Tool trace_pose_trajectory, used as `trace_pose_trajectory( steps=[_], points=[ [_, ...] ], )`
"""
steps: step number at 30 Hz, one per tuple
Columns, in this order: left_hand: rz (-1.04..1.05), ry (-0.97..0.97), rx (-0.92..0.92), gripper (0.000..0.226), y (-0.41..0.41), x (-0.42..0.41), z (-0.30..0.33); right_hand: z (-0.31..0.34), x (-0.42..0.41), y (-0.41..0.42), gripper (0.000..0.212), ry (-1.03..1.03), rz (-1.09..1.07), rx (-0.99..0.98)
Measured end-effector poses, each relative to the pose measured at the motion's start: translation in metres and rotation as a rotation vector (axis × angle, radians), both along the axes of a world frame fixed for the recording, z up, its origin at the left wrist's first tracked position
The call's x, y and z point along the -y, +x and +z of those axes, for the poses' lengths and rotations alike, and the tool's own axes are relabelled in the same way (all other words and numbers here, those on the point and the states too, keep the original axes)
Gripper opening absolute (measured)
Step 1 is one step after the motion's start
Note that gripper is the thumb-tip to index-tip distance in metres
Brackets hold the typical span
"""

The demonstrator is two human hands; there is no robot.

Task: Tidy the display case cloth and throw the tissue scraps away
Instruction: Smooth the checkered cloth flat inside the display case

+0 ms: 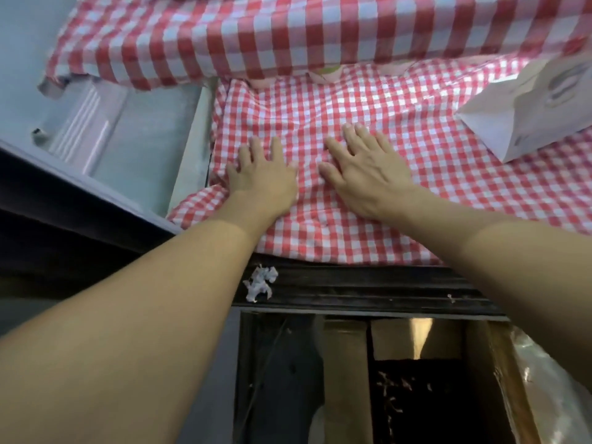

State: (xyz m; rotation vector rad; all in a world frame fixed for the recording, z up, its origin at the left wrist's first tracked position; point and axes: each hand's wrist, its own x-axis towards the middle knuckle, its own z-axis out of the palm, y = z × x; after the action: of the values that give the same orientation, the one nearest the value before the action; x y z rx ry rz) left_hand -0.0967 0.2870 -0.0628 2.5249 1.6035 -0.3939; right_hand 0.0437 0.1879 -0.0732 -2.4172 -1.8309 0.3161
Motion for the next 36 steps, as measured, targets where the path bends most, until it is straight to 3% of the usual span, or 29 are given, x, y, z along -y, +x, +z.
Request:
trace_pose_trajectory(
  steps=[17, 23, 28, 36],
  points=[
    [0.078, 0.048, -0.050, 0.066, 0.023, -0.017, 0.004, -0.012, -0.015, 0.000, 0.073, -0.030, 0.005, -0.041],
    [0.033, 0.017, -0.085, 0.068, 0.005, 0.006, 0.020, 0.007, 0.020, -0.009, 0.070, -0.055, 0.029, -0.106],
    [-0.110, 0.112, -0.063, 0.059, -0.018, 0.038, 0.054, 0.032, 0.054, -0.024, 0.064, -0.023, 0.027, -0.138],
    [-0.183, -0.082, -0.307, 0.041, -0.050, 0.068, 0.087, 0.071, 0.086, -0.057, 0.053, -0.155, 0.095, -0.200]
  ],
)
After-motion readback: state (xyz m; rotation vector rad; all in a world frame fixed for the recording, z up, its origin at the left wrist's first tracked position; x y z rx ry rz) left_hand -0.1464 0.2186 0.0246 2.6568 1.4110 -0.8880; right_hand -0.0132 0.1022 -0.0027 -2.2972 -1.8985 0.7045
